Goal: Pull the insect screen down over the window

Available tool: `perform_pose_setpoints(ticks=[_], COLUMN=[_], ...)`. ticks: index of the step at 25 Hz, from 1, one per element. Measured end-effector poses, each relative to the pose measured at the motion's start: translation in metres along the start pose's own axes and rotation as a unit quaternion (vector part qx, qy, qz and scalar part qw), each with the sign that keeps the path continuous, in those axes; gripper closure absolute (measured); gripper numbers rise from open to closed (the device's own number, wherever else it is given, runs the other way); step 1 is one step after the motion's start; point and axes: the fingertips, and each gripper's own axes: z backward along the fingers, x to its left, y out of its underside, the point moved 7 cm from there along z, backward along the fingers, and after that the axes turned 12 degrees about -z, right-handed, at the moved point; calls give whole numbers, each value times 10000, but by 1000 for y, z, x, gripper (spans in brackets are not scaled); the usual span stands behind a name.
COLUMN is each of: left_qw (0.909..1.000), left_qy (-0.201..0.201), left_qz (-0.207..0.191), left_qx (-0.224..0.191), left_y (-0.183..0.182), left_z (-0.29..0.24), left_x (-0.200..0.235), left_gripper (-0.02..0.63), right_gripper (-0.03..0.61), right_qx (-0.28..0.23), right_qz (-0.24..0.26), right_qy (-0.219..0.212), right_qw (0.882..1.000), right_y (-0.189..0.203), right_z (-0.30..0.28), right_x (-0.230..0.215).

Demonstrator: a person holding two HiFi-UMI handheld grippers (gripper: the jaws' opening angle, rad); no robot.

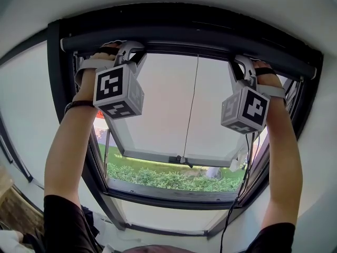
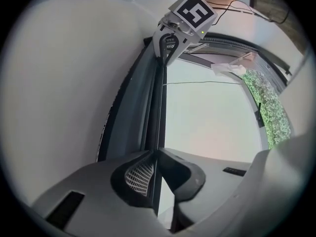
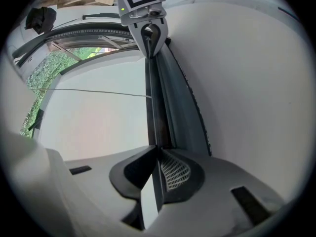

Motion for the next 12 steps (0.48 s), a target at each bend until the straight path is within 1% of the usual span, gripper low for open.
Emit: perform_pose_setpoints(ticks=[3,8,12], left_qw=[9999,9991,9982], left_qy=[60,-26,195], left_qz=[-51,-244,-326], left_qx=[116,337,456], left_y=[-3,-5,-8], left_z=[-1,-5,-8], left_x=[1,-1,3], left_gripper=[589,589,597], right_gripper=[540,541,558], right_qx=[66,144,187], right_qz=[103,229,160], right_qy=[22,-69,-177], right_qw=[9999,9996,9995], right_y=[-1,-2,-3], right_z=[0,-2,-5], right_x=[0,2,1])
